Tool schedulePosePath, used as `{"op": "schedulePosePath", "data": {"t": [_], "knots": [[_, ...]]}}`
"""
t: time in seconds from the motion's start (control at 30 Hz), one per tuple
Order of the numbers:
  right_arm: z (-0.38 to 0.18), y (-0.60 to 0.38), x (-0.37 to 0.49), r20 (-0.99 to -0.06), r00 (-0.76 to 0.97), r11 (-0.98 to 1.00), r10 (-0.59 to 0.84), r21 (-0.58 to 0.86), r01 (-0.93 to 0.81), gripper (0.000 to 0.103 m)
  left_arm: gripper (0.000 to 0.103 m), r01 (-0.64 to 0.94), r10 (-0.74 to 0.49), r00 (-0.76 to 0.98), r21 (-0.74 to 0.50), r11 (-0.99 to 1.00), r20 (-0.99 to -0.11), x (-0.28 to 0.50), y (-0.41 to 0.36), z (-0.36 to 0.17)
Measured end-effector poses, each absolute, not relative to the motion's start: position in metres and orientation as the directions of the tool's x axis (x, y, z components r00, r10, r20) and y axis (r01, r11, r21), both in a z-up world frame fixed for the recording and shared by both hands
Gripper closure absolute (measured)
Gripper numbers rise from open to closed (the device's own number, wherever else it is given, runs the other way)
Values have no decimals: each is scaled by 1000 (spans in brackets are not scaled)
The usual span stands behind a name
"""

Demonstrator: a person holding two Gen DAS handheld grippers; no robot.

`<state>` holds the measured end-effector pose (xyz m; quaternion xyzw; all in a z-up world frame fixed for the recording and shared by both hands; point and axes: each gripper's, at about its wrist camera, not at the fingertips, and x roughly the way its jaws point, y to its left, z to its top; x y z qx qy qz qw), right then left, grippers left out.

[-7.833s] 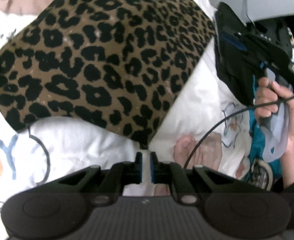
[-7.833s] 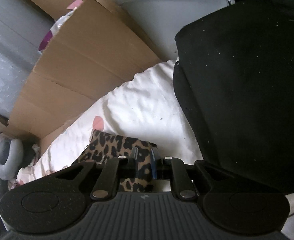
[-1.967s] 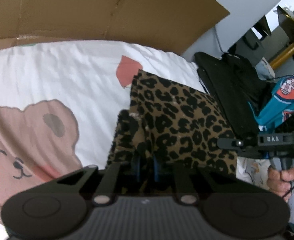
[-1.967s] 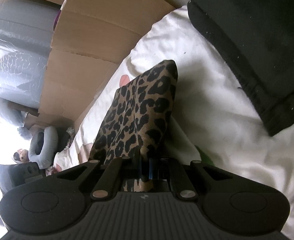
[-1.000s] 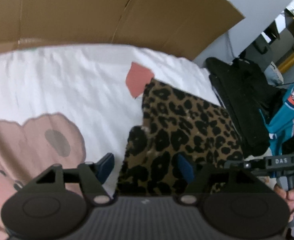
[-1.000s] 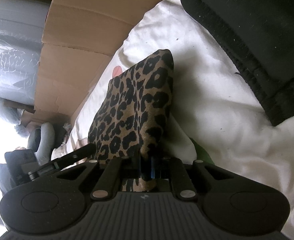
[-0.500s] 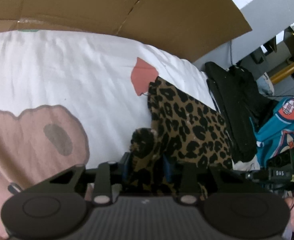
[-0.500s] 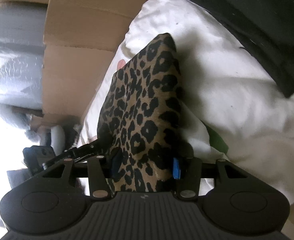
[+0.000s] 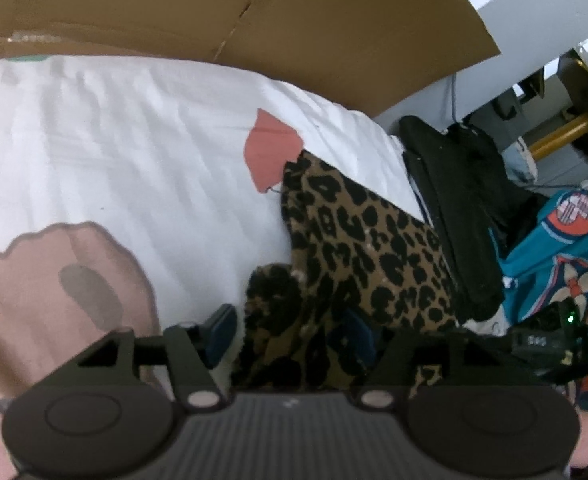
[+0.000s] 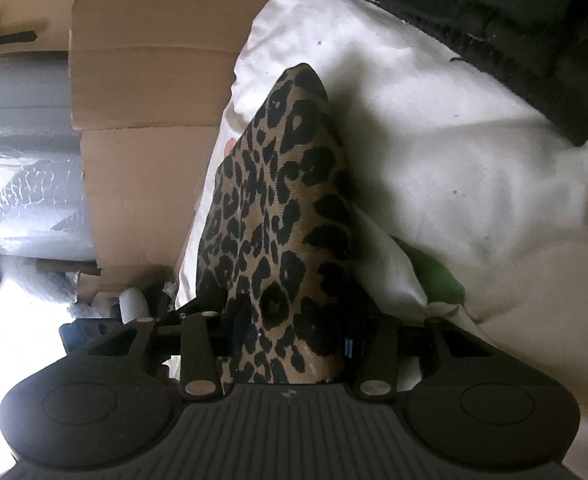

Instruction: Fold clothes

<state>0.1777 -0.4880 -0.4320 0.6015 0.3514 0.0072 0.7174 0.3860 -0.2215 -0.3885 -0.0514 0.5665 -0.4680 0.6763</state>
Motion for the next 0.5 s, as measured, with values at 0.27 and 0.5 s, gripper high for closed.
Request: {"op": "schedulePosePath", "data": {"t": [0.27, 0.5], "knots": [[-424, -484, 190, -541, 732, 352, 413, 837, 420, 93, 71, 561, -680, -94, -603, 568, -727, 391, -225, -385], [-395, -483, 198, -582, 712, 488, 394, 788, 374, 97, 78, 598, -705, -31, -578, 555, -709, 378, -225, -363]]}}
